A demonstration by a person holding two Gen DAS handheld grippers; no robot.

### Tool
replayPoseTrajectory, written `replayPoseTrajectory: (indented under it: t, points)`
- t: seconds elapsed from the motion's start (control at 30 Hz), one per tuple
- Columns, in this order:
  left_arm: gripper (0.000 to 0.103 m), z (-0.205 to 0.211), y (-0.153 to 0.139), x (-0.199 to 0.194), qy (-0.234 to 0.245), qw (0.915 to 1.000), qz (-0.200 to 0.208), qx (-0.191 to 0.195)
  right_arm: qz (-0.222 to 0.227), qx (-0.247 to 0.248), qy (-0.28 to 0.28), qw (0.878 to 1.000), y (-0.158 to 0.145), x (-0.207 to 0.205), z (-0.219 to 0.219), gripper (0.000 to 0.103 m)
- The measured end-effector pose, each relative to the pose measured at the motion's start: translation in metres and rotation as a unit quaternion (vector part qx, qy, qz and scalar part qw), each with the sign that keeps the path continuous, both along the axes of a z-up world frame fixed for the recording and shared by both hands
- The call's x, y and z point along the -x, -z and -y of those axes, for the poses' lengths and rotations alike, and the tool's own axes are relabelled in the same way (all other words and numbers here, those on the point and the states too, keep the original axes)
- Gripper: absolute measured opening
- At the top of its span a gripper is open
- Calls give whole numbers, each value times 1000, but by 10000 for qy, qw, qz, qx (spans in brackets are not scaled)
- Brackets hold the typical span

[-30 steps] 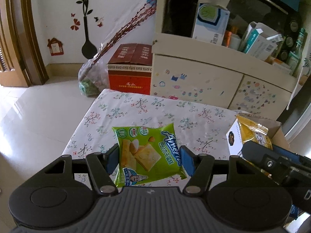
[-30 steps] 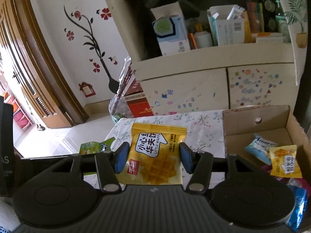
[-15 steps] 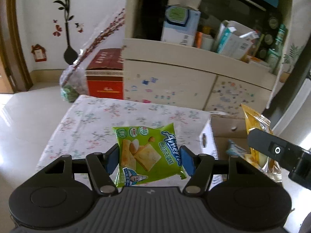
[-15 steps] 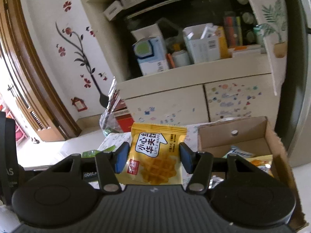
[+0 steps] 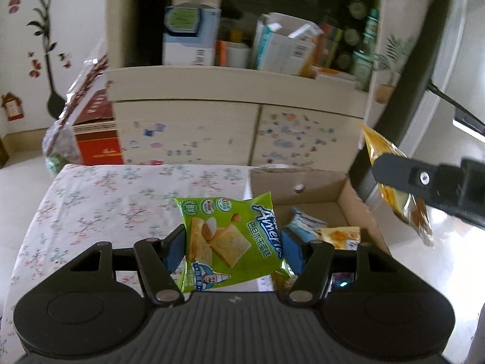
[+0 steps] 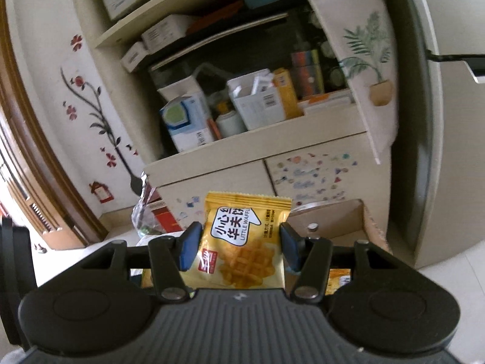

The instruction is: Organize snacks

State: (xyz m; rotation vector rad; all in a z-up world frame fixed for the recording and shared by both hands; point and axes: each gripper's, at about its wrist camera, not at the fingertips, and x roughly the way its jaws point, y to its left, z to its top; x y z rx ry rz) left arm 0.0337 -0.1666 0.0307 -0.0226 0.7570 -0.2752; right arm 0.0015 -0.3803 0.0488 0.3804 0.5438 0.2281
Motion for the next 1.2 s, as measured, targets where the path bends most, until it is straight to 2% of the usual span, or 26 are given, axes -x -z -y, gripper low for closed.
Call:
replayPoseTrajectory:
  t: [0.33,0.67,0.73,0.77,0.83,0.87,1.03,1.2]
  points:
    - [70,44,21,-4,635,9980,-56,-11,-315,-260,430,9982,20,-8,35,57]
    - [70,68,41,-22,778,9968,-158,-7,-615,-539,681,9943,39,-19,51,59]
    - [75,71,43,-24,771,9969,-114,-77,-642,-636,760,9930,42,-20,53,60]
    - [78,72,44,-24,750,9970,-106,-148,-650,-681,786,9925,43,-21,54,61]
    - [91,73,42,-22,710,9971,-37,-273,-661,-764,801,9917,44,-23,55,78]
    - [94,74,41,-21,694,9971,-2,-326,-672,-777,830,9912,44,-23,55,86]
    - [103,72,32,-11,682,9961,109,-555,-675,-771,902,9906,40,-22,54,87]
    - [103,68,22,2,692,9951,102,-697,-549,-542,930,9927,27,-12,50,92]
